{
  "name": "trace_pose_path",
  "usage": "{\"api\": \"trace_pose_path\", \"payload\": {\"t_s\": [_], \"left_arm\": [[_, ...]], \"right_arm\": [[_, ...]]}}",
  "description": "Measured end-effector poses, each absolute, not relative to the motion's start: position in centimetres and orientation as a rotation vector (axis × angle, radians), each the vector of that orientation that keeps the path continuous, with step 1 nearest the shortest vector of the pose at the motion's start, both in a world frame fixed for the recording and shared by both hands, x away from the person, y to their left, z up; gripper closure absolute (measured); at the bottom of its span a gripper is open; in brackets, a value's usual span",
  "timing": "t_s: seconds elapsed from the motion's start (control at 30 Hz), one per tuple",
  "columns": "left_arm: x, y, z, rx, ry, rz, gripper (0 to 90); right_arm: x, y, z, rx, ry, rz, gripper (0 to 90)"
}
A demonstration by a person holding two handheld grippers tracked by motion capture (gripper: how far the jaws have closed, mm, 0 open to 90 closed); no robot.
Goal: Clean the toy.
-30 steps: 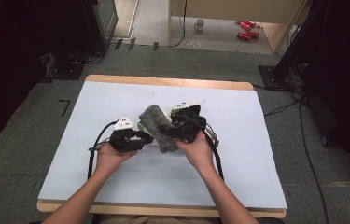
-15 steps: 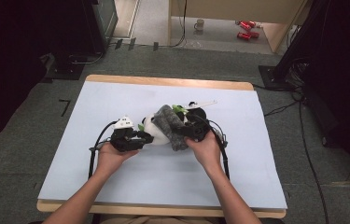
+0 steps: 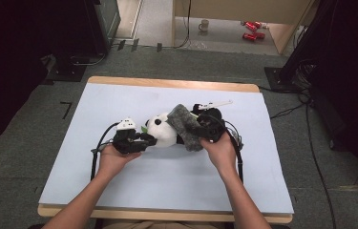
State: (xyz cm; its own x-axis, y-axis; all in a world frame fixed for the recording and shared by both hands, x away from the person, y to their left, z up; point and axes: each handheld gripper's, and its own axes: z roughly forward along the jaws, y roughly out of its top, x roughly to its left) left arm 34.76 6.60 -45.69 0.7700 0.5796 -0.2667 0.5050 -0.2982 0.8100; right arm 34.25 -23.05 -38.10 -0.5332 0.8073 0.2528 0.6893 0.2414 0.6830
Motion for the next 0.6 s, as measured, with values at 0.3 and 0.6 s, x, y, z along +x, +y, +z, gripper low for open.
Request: {"api": "trace_pose_path", "payload": {"t_s": [0.3,0.6], "left_arm": [[35.0,6.6,-45.6,1.955,0.836,0.08,59.6],[34.7,6.3,-45.4,1.956,0.844,0.09,59.9]], "right_arm": [[33.4,-23.6,-37.0,1.416,2.319,1.175,78.0],[32.4,-20.9,-35.7,1.334,2.33,1.261,77.8]]}}
